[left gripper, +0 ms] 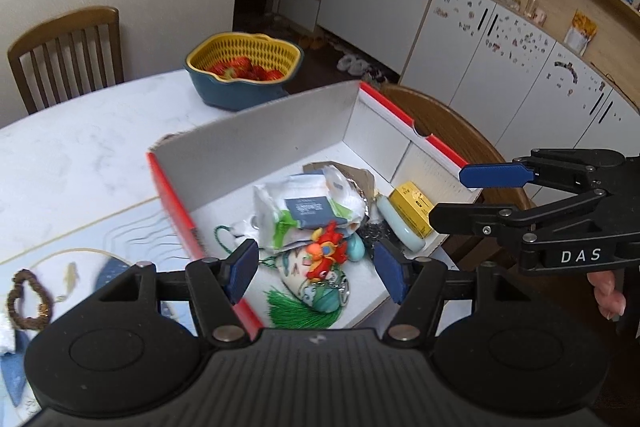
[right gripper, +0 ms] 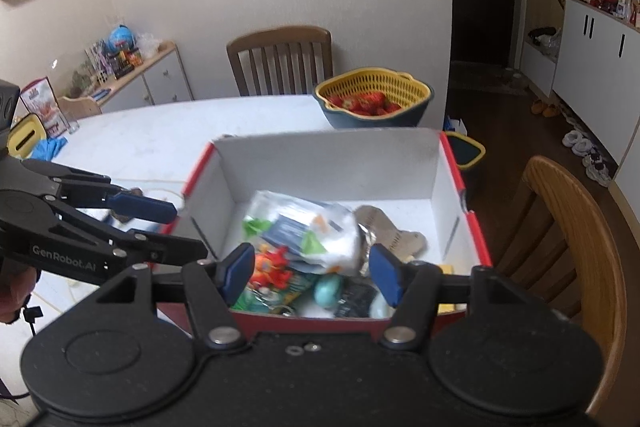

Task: Organize objects
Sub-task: 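Withdraw both tools from the box back to the items on the mat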

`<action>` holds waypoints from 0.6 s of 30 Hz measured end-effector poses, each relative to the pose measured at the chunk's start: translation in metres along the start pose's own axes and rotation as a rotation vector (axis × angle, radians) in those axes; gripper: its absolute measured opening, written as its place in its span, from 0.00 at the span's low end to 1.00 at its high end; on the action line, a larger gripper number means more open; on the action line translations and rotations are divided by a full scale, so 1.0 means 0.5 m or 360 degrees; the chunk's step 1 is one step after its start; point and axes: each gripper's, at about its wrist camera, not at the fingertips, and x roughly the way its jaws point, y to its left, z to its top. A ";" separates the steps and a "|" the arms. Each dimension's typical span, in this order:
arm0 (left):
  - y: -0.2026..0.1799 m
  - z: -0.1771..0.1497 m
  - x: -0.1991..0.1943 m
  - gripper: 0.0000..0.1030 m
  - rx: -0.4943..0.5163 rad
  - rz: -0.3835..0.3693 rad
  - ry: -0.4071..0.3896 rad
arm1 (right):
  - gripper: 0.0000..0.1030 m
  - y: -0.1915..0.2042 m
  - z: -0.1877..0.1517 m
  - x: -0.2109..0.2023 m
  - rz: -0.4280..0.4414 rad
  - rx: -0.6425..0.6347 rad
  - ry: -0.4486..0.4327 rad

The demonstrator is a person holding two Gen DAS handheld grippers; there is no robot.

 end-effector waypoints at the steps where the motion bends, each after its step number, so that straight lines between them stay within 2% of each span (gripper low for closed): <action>1: 0.006 -0.003 -0.010 0.62 0.0001 0.0004 -0.0010 | 0.61 0.010 0.002 -0.003 0.0003 0.0001 -0.0011; 9: 0.061 -0.033 -0.080 0.62 0.0005 0.0027 -0.0062 | 0.67 0.100 0.007 -0.006 0.0016 0.0010 -0.0051; 12: 0.090 -0.047 -0.105 0.70 -0.0009 0.0040 -0.0075 | 0.71 0.139 0.009 0.000 0.0030 0.0014 -0.0050; 15: 0.123 -0.060 -0.131 0.72 -0.0026 0.0067 -0.0091 | 0.76 0.181 0.012 0.008 0.0045 0.0008 -0.0053; 18: 0.161 -0.073 -0.156 0.78 -0.0053 0.0094 -0.0106 | 0.81 0.221 0.017 0.018 0.0064 -0.0001 -0.0053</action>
